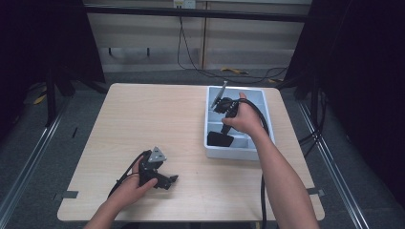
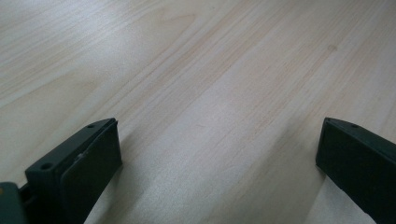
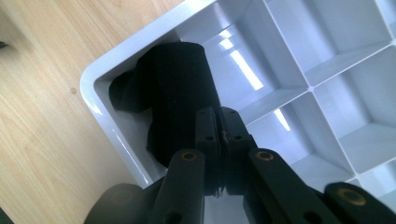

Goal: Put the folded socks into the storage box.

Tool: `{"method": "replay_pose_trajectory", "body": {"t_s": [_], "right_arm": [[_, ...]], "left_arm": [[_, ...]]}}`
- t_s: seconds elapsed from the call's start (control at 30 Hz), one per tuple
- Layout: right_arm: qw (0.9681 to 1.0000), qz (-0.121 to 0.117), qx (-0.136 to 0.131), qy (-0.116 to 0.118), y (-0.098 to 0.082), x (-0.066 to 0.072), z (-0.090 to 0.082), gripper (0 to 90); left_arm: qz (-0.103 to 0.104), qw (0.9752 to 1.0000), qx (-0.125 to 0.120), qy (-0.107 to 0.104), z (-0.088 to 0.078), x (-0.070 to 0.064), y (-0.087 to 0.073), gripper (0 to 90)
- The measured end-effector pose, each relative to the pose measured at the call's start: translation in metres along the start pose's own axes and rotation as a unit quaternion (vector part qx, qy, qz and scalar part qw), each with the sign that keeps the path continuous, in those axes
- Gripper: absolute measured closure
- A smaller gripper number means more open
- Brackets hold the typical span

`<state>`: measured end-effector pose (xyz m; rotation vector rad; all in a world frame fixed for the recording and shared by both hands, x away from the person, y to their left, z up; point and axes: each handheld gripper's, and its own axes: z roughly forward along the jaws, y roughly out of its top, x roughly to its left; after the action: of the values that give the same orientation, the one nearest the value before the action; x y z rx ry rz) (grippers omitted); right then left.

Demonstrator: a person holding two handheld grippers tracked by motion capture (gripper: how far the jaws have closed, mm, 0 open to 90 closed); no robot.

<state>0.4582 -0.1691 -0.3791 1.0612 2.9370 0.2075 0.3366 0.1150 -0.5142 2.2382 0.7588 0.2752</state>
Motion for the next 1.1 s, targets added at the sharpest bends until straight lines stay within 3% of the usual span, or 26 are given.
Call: {"method": "replay_pose_trajectory", "body": {"t_s": [0.6,1.1], "right_arm": [[0.9994,-0.025,0.016,0.019,0.0,0.012,0.023,89.0],[0.9992,-0.026,0.018,0.025,0.001,0.019,0.04,90.0]], "left_arm": [[0.0,1.0,0.0,0.0,0.0,0.0,0.0,0.0],[0.0,1.0,0.0,-0.001,0.0,0.0,0.0,0.0]]}}
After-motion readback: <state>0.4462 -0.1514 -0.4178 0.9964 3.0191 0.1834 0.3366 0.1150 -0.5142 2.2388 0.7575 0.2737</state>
